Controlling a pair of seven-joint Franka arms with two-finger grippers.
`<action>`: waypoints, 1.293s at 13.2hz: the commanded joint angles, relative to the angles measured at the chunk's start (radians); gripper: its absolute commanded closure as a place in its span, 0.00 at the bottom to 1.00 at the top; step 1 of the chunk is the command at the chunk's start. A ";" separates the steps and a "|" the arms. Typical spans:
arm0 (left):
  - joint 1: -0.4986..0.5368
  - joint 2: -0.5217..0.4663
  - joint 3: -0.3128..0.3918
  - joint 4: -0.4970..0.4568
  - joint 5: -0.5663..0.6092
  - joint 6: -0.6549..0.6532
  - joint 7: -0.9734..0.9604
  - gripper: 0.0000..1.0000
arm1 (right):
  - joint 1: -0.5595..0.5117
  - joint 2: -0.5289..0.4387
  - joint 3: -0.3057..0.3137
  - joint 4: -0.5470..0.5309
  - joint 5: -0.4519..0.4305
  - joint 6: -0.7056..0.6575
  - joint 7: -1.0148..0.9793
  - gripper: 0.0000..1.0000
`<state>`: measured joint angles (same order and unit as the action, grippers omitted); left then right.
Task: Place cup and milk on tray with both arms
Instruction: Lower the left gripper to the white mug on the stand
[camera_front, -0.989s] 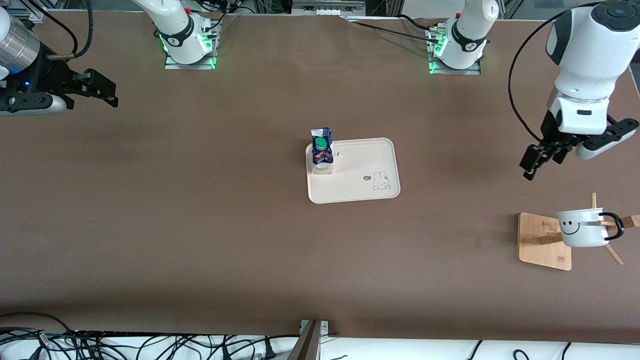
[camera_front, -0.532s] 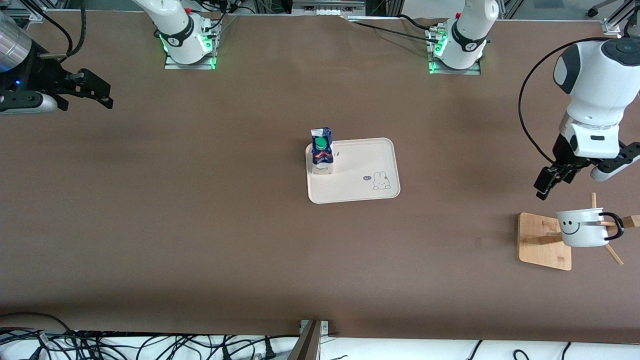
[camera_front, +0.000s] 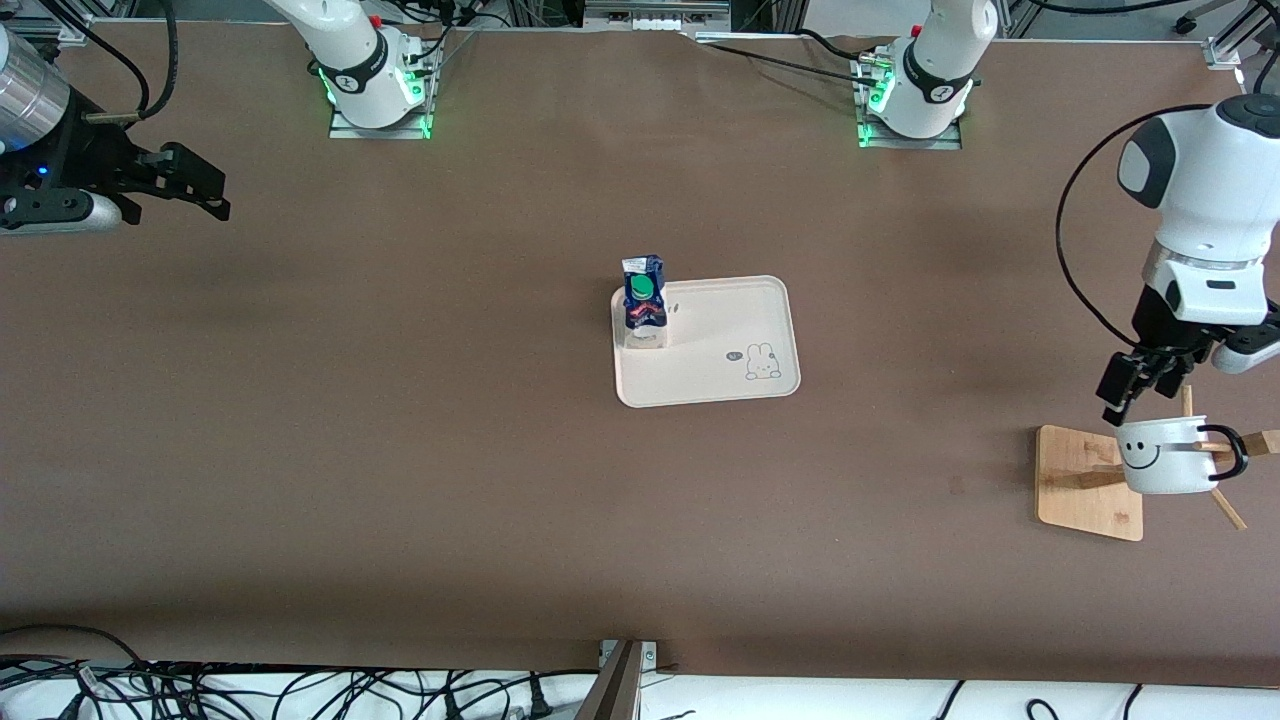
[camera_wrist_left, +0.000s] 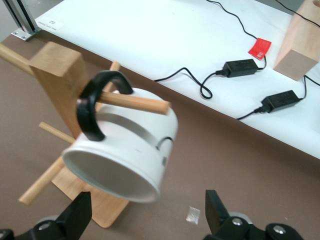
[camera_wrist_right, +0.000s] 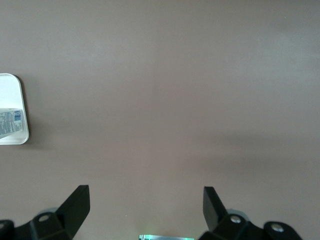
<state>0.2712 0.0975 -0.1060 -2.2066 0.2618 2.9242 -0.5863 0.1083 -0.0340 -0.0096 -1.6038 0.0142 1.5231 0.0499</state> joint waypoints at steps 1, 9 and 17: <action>0.005 0.028 -0.017 0.007 -0.021 0.046 0.002 0.00 | -0.012 0.009 0.006 0.025 -0.003 -0.018 -0.001 0.00; 0.005 0.085 -0.063 0.048 -0.162 0.053 0.016 0.42 | -0.012 0.009 0.008 0.025 0.000 -0.015 0.001 0.00; 0.011 0.085 -0.061 0.056 -0.150 0.053 0.031 0.53 | -0.009 0.008 0.008 0.025 0.000 -0.014 0.002 0.00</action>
<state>0.2738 0.1666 -0.1626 -2.1654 0.1210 2.9531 -0.5975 0.1072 -0.0339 -0.0097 -1.6028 0.0142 1.5230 0.0500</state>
